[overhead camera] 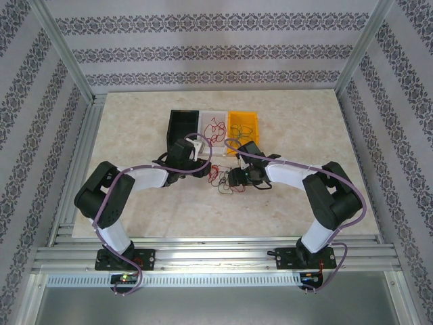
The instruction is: Untangle the cables
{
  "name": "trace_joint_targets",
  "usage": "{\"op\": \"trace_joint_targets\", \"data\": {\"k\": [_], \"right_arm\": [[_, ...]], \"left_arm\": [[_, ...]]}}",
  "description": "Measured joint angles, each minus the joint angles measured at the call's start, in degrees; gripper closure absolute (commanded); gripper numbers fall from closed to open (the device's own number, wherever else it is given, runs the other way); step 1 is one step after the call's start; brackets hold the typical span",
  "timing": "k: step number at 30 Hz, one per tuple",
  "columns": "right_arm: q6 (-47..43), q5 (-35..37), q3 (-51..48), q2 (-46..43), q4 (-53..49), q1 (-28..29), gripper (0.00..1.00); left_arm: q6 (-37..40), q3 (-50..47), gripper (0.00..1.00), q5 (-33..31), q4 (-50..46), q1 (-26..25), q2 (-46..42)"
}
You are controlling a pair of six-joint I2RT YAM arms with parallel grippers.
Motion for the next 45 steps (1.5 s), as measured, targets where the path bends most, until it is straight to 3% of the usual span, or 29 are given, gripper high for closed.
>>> {"op": "trace_joint_targets", "data": {"k": [16, 38, 45], "right_arm": [[0.0, 0.0, -0.6, -0.4, 0.7, 0.0, 0.40], [0.4, 0.0, -0.8, -0.5, 0.8, 0.0, 0.40], [0.4, 0.0, -0.8, -0.6, 0.8, 0.0, 0.40]], "left_arm": [[-2.5, 4.0, 0.63, 3.8, -0.1, 0.0, 6.6], [-4.1, 2.1, 0.62, 13.6, -0.1, 0.0, 4.6], [-4.2, 3.2, 0.68, 13.2, -1.1, -0.3, 7.1]]}}
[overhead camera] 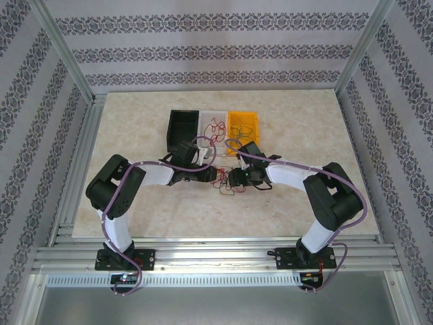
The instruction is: Untangle the cables
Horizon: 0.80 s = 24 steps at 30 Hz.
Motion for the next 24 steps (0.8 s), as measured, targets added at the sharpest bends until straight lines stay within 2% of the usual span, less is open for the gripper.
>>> {"op": "trace_joint_targets", "data": {"k": [6, 10, 14, 18, 20, 24], "right_arm": [[0.2, 0.1, -0.4, -0.2, 0.3, 0.0, 0.40], [0.4, 0.2, -0.5, -0.3, 0.3, 0.0, 0.40], [0.6, 0.4, -0.9, -0.7, 0.4, -0.3, 0.40], [0.8, 0.4, -1.4, -1.2, 0.2, -1.5, 0.40], [1.1, 0.3, -1.7, -1.3, 0.4, -2.0, 0.41], [2.9, -0.1, -2.8, -1.9, 1.2, -4.2, 0.43]], "left_arm": [[1.7, 6.2, 0.81, -7.6, -6.1, -3.4, 2.8], [3.0, 8.4, 1.00, -14.9, -9.3, -6.0, 3.1], [1.9, 9.0, 1.00, -22.9, -10.5, -7.9, 3.0], [-0.2, 6.5, 1.00, -30.0, -10.7, -7.1, 0.6], [-1.2, 2.3, 1.00, -31.2, -10.4, -5.3, -2.9], [-1.9, -5.7, 1.00, -29.5, -8.7, -0.6, -11.8]]}}
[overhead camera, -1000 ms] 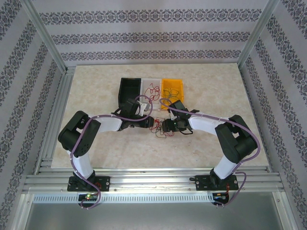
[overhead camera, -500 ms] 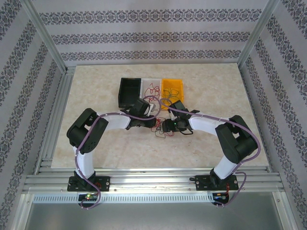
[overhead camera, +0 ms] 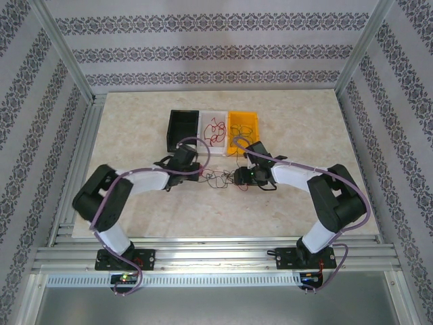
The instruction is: Untangle the cables
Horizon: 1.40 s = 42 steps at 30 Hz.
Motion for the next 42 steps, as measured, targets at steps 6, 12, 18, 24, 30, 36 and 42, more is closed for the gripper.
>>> {"op": "trace_joint_targets", "data": {"k": [6, 12, 18, 24, 30, 36, 42], "right_arm": [[3.8, -0.1, -3.2, -2.5, 1.8, -4.7, 0.46], [6.2, -1.0, -4.7, -3.9, 3.4, -7.0, 0.42], [3.5, -2.5, -5.0, -6.5, 4.1, -2.5, 0.26], [-2.2, -4.7, 2.2, -7.4, 4.0, 7.5, 0.22], [-7.1, -6.2, 12.0, 0.8, 3.7, 13.5, 0.16], [-9.4, -4.8, 21.1, 14.5, -0.2, 16.0, 0.25], [-10.1, 3.5, 27.3, 20.4, -7.0, 16.5, 0.85]], "left_arm": [[0.0, -2.6, 1.00, 2.4, 0.2, 5.2, -12.3], [1.0, -4.8, 1.00, 5.7, 0.2, 10.3, -22.0], [3.5, -4.8, 1.00, 16.2, 0.2, 10.3, -21.4], [3.9, -4.9, 1.00, 23.1, 0.2, 10.0, -18.3], [3.6, -6.5, 1.00, 25.1, 0.6, 8.3, -16.9], [2.6, -8.5, 1.00, 24.1, 1.6, 8.3, -16.8], [1.7, -9.4, 1.00, 20.8, 2.5, 8.3, -19.6]]}}
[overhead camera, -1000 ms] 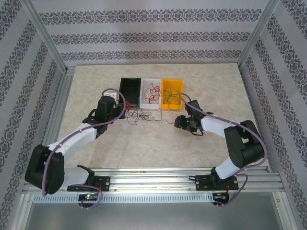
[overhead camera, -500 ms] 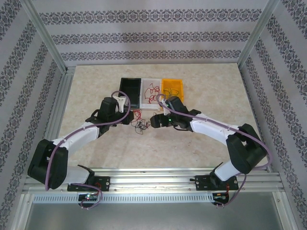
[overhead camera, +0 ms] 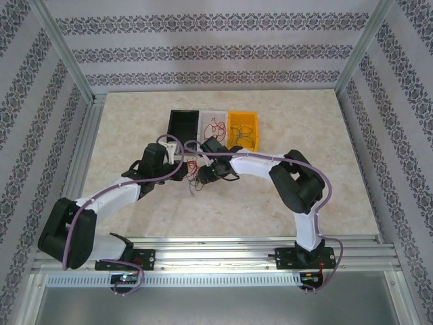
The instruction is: Untangle the cables
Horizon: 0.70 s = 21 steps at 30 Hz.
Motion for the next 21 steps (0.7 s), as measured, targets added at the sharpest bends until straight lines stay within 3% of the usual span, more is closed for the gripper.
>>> {"op": "trace_joint_targets", "data": {"k": [2, 6, 11, 21], "right_arm": [[0.6, 1.7, -0.2, 0.3, -0.7, -0.2, 1.00], [2.7, 2.2, -3.7, -2.1, 0.9, -1.6, 1.00], [6.3, 2.1, -13.6, -9.6, 2.6, -8.0, 1.00], [14.2, -7.5, -28.2, -22.6, 7.6, -19.0, 1.00]], "left_arm": [[-0.1, -0.6, 1.00, -1.9, 0.2, 0.0, -2.7], [-0.4, -1.1, 1.00, -5.4, 0.3, 0.2, -7.1], [-1.1, -1.5, 1.00, -9.8, 0.3, 1.1, -10.5], [-5.1, -3.5, 1.00, -13.4, -0.3, 2.1, -11.1]]}}
